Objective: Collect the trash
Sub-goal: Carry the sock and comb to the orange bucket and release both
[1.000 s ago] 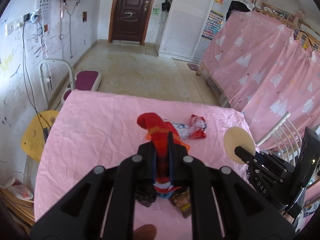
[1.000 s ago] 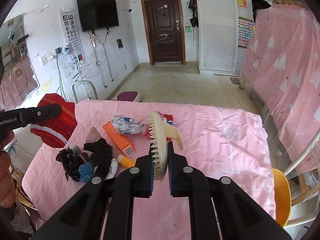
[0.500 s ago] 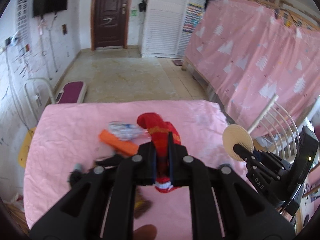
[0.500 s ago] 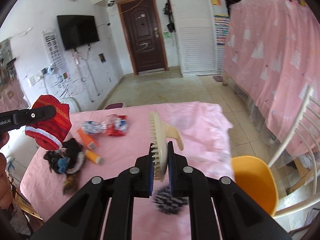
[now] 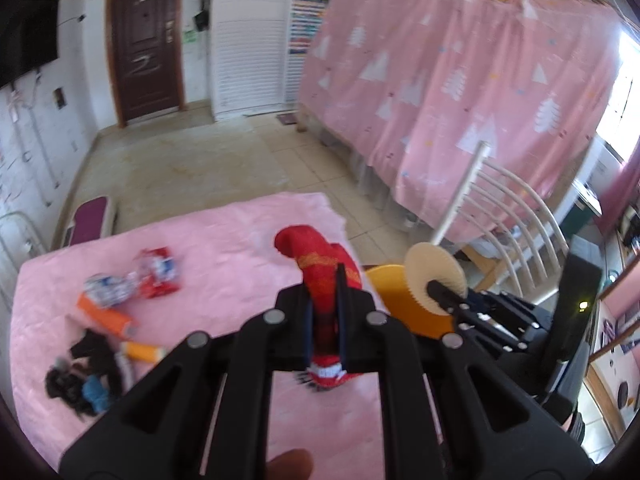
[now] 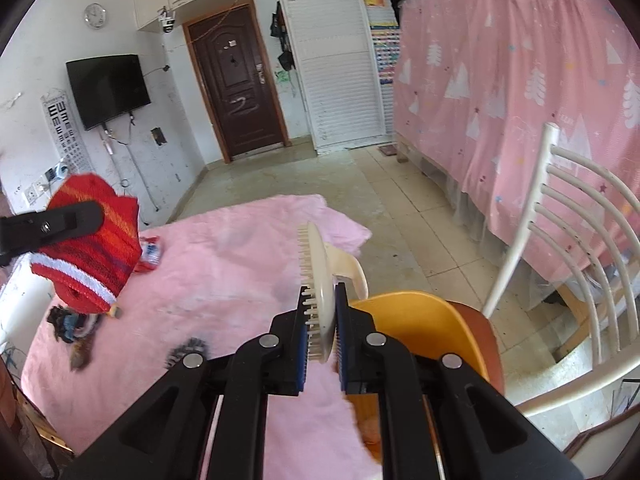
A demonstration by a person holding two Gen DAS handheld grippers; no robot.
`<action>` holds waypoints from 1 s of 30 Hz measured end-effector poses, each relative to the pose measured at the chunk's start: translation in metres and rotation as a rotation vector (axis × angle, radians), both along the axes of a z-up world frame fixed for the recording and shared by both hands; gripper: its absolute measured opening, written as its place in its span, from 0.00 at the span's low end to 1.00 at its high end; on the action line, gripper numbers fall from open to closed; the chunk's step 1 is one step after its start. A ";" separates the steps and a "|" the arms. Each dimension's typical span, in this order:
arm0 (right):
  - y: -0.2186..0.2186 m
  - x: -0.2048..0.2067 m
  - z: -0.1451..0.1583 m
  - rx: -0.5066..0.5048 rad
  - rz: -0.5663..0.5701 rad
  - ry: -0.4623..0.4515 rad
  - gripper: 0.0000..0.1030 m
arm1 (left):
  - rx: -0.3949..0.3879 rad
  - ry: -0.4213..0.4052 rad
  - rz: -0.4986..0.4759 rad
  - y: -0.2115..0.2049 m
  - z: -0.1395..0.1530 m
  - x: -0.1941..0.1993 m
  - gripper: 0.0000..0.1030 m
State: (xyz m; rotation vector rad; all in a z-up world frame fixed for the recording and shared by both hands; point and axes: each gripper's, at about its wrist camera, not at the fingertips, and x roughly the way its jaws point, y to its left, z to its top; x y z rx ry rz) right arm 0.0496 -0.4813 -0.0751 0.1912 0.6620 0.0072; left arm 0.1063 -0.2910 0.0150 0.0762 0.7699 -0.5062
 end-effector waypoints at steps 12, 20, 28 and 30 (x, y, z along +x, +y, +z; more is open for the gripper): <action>-0.056 0.008 -0.039 0.086 -0.064 0.073 0.01 | 0.018 0.024 -0.093 -0.088 -0.023 0.014 0.08; -0.065 0.008 -0.043 0.101 -0.083 0.076 0.02 | 0.029 0.049 -0.100 -0.109 -0.036 0.021 0.29; -0.062 0.007 -0.039 0.103 -0.096 0.072 0.02 | 0.021 0.044 -0.098 -0.098 -0.031 0.017 0.31; -0.059 0.007 -0.034 0.101 -0.096 0.069 0.02 | 0.012 0.044 -0.093 -0.089 -0.028 0.015 0.31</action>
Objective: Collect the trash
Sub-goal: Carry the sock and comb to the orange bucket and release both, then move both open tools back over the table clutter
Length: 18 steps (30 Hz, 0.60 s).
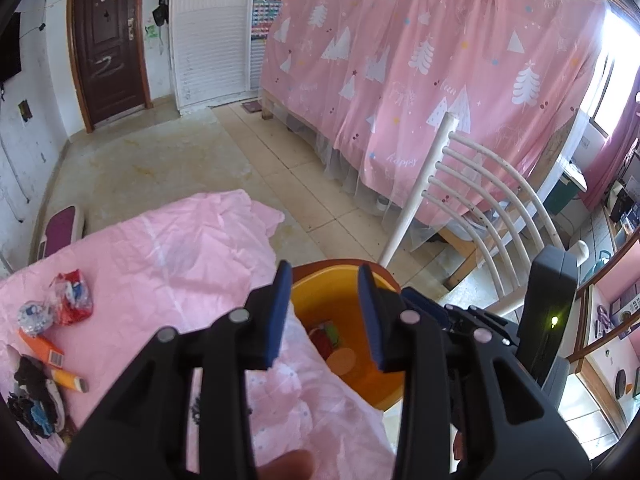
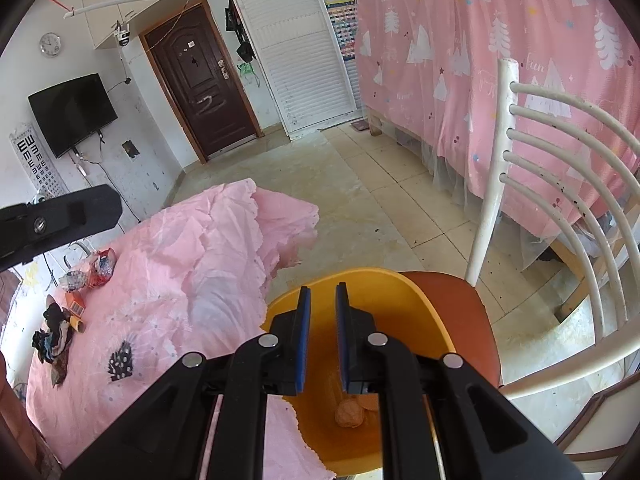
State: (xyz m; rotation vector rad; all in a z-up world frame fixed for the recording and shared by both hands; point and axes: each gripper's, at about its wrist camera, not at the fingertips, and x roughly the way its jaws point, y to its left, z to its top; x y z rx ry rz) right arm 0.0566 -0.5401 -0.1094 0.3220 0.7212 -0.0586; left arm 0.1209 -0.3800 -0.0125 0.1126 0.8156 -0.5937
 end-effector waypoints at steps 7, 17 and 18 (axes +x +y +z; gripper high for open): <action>0.025 -0.004 0.021 -0.024 0.023 -0.029 0.02 | -0.046 -0.028 0.044 0.038 0.019 -0.008 0.38; 0.083 -0.001 0.047 -0.063 0.106 -0.049 0.02 | -0.049 -0.085 0.121 0.099 0.036 -0.027 0.59; 0.091 0.000 0.049 -0.070 0.116 -0.052 0.03 | -0.050 -0.093 0.135 0.108 0.037 -0.028 0.60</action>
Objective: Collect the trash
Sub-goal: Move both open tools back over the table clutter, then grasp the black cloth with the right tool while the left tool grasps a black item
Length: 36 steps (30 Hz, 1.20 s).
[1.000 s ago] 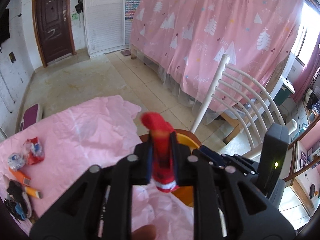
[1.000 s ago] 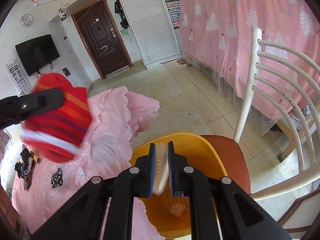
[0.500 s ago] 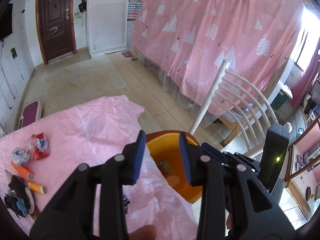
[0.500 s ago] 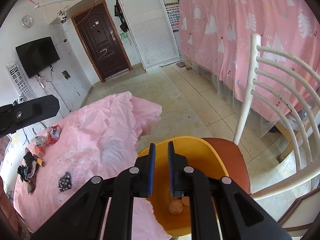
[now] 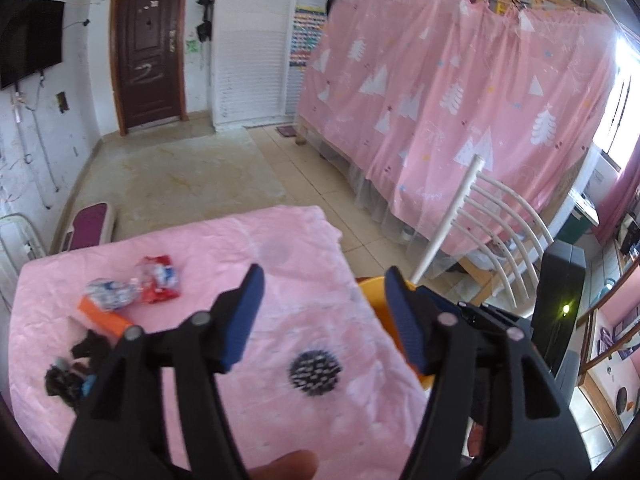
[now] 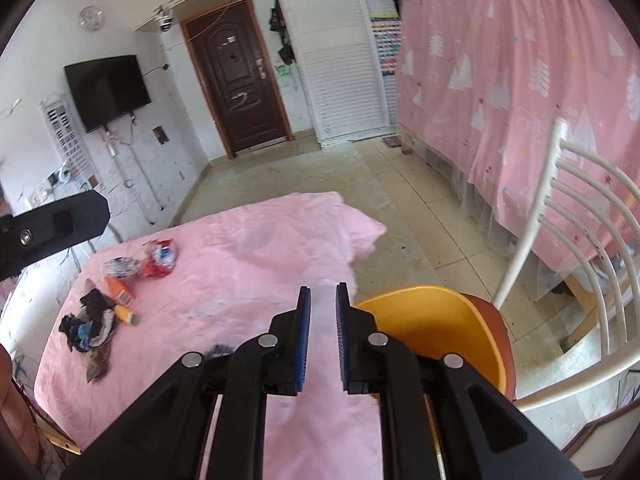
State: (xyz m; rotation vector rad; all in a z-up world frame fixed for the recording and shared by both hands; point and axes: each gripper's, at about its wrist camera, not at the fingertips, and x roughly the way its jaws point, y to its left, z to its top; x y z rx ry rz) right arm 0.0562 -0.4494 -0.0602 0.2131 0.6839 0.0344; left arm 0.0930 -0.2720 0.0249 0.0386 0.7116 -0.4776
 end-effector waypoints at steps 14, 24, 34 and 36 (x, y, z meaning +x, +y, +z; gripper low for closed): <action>0.099 0.014 0.024 -0.067 0.109 -0.035 0.68 | -0.013 -0.030 0.143 0.108 0.006 -0.009 0.65; 0.170 0.029 0.021 -0.099 0.206 -0.013 0.68 | -0.026 -0.012 0.242 0.177 -0.003 -0.011 0.65; 0.226 0.040 0.014 -0.136 0.287 0.014 0.68 | -0.049 0.034 0.311 0.232 -0.022 -0.014 0.65; 0.233 0.041 0.012 -0.140 0.298 0.019 0.68 | -0.052 0.043 0.321 0.236 -0.025 -0.012 0.65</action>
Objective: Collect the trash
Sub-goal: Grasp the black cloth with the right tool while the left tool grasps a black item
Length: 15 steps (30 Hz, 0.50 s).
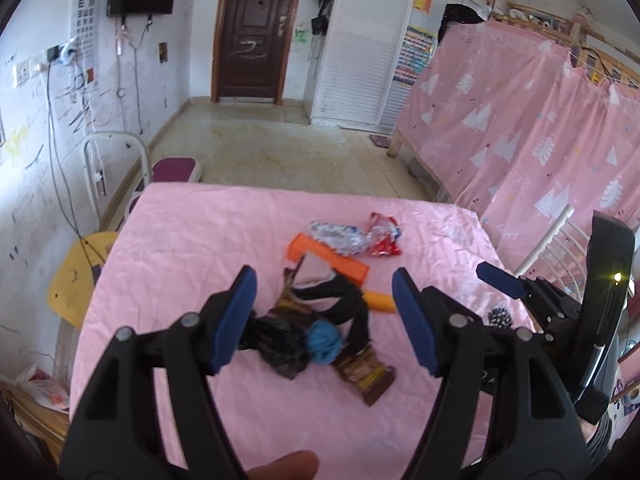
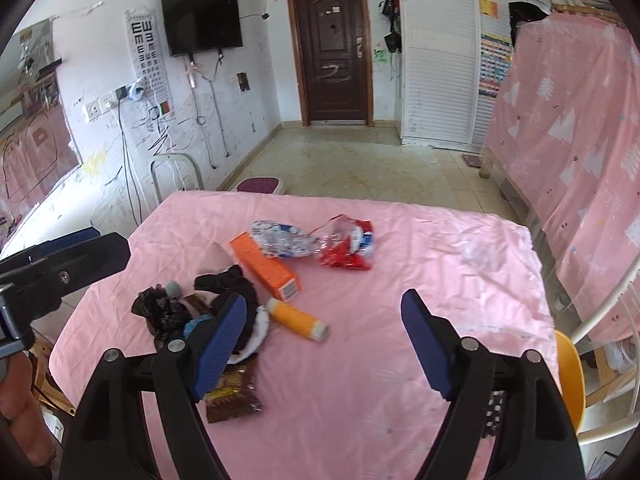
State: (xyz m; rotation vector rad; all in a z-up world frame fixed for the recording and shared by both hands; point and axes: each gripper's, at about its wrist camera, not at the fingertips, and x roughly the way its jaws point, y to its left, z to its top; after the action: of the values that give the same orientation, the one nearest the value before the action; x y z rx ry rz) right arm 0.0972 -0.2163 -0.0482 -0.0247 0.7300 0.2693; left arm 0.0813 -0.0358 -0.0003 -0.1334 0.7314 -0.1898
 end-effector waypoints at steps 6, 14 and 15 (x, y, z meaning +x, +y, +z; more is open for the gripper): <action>0.020 0.004 -0.007 -0.023 0.034 0.018 0.68 | -0.017 0.033 0.021 0.020 -0.011 0.004 0.65; 0.041 0.017 -0.018 -0.028 0.070 0.046 0.68 | -0.037 0.086 0.042 0.043 -0.031 0.009 0.65; 0.045 0.018 -0.019 -0.032 0.080 0.049 0.67 | -0.040 0.092 0.045 0.046 -0.033 0.009 0.65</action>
State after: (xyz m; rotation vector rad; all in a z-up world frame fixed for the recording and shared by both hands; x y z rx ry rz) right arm 0.1150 -0.1711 -0.0675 -0.0778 0.7829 0.3356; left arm 0.0907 0.0103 -0.0335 -0.1971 0.8155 -0.1563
